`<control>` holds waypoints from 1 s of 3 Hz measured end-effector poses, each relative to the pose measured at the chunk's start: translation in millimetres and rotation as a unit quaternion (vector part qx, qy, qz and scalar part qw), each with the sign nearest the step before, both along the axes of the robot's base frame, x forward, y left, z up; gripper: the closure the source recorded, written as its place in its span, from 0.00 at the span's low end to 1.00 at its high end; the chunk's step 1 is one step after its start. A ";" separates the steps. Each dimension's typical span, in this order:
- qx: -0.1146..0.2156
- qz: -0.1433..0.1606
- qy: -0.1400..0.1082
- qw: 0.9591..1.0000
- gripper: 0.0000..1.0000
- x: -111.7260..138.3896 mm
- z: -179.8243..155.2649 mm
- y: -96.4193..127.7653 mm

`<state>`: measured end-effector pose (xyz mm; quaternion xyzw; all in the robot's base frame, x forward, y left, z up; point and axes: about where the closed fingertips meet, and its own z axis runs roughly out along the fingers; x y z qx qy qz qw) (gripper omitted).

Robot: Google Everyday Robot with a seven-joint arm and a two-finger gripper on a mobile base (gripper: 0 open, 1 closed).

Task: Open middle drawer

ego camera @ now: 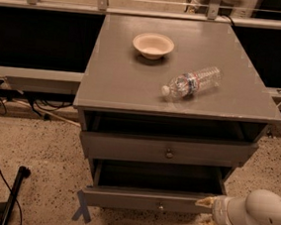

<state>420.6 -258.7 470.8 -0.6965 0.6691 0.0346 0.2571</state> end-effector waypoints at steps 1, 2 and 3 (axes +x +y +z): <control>0.000 0.005 -0.004 1.000 0.40 20.4 -7.5 7.1; 0.007 0.011 -0.013 1.000 0.16 31.4 -7.9 14.0; 0.008 0.012 -0.011 1.000 0.00 30.8 -8.7 14.9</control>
Offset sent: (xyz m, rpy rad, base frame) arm 0.0455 0.0201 -0.0060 0.0298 -0.0526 0.0359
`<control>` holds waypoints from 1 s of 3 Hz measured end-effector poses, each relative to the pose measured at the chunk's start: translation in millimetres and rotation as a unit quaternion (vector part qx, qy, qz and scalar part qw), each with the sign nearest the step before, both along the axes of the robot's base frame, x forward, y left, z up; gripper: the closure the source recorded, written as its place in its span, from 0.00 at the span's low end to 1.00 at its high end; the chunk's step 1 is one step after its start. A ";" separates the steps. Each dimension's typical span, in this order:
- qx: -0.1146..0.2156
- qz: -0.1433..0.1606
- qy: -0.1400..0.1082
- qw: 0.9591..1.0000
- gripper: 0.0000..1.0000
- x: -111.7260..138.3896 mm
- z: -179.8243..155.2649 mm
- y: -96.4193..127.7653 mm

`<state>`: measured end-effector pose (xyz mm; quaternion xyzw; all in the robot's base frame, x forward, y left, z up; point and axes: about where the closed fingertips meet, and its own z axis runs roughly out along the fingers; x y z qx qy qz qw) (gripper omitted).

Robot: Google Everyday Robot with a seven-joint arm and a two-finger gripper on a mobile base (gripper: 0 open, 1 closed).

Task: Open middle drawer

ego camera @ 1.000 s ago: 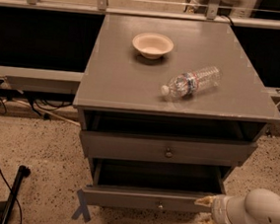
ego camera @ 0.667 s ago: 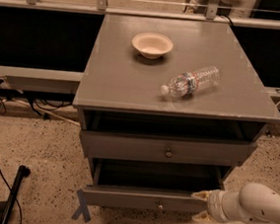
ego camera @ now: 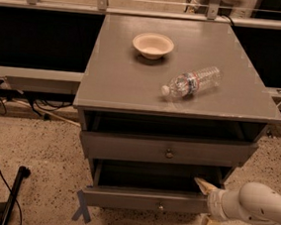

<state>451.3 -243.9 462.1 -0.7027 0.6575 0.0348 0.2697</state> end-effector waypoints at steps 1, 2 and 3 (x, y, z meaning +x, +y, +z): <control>0.000 0.000 0.000 1.000 0.00 0.0 0.0 0.0; -0.005 -0.003 0.014 1.000 0.00 2.4 -6.9 2.7; 0.004 -0.013 0.030 0.999 0.00 9.0 -17.3 9.9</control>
Offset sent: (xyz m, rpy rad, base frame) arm 0.0066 0.0039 -0.0149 -0.0280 0.0667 -0.0198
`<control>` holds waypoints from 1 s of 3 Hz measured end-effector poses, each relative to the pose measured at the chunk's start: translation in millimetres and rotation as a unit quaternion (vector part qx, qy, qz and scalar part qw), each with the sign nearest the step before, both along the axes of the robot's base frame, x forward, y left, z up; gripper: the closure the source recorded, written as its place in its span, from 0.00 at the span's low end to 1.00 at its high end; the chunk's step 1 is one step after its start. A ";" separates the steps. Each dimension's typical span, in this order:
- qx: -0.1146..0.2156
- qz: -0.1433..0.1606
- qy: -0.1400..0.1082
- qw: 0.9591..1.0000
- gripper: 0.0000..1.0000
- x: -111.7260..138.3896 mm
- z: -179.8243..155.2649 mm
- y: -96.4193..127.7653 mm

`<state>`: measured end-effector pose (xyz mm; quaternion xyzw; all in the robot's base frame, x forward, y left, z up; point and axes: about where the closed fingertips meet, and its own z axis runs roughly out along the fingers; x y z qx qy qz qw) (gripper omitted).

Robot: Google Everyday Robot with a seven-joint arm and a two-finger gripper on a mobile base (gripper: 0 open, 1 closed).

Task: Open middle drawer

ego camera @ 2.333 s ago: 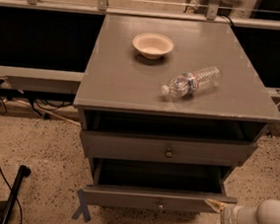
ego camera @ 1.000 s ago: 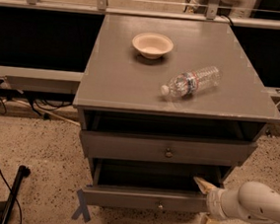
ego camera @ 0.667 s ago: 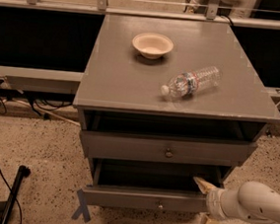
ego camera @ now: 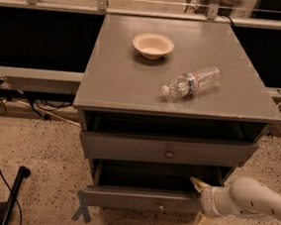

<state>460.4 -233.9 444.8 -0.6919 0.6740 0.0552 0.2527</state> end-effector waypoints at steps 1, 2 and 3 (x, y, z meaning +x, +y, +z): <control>0.013 -0.005 0.008 1.000 0.00 8.0 -9.6 15.5; 0.025 -0.002 0.016 1.000 0.00 13.9 -19.3 29.7; 0.033 0.001 0.021 0.999 0.00 20.3 -26.6 43.0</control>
Offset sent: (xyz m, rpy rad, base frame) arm 0.0220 0.0438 -0.0288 0.0794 0.0481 -0.0031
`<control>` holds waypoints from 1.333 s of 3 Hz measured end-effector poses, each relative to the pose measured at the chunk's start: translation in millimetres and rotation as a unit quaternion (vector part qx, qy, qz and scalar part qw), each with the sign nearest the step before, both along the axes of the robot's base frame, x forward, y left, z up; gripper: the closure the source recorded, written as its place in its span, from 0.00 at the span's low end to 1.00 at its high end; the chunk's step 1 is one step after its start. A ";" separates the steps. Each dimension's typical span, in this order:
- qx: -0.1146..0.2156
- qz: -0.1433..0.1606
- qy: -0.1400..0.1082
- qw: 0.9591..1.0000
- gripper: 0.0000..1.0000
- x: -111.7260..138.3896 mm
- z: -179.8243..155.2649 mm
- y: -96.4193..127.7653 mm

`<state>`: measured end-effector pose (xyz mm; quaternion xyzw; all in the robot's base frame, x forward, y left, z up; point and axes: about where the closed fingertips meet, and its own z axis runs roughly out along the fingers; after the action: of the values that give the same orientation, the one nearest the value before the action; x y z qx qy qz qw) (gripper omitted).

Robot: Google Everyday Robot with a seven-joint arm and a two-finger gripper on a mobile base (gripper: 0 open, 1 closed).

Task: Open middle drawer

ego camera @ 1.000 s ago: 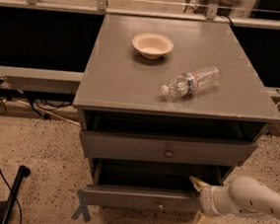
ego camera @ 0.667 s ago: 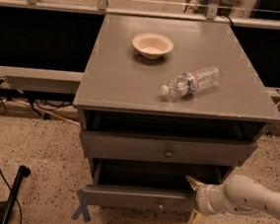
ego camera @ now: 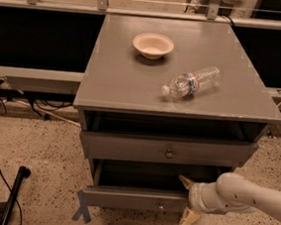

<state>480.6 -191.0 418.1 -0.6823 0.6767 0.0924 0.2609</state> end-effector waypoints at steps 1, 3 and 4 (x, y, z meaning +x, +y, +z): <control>0.007 0.012 0.006 1.000 0.00 3.6 -8.8 16.8; 0.002 0.026 0.011 1.000 0.32 3.8 -14.5 33.1; -0.005 0.028 0.020 0.999 0.36 -2.6 -18.8 33.4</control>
Offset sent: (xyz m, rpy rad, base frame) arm 0.0081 0.0364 -0.0146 0.0149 0.0185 0.0548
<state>478.0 -157.5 399.3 -0.7002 0.6629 0.1100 0.2413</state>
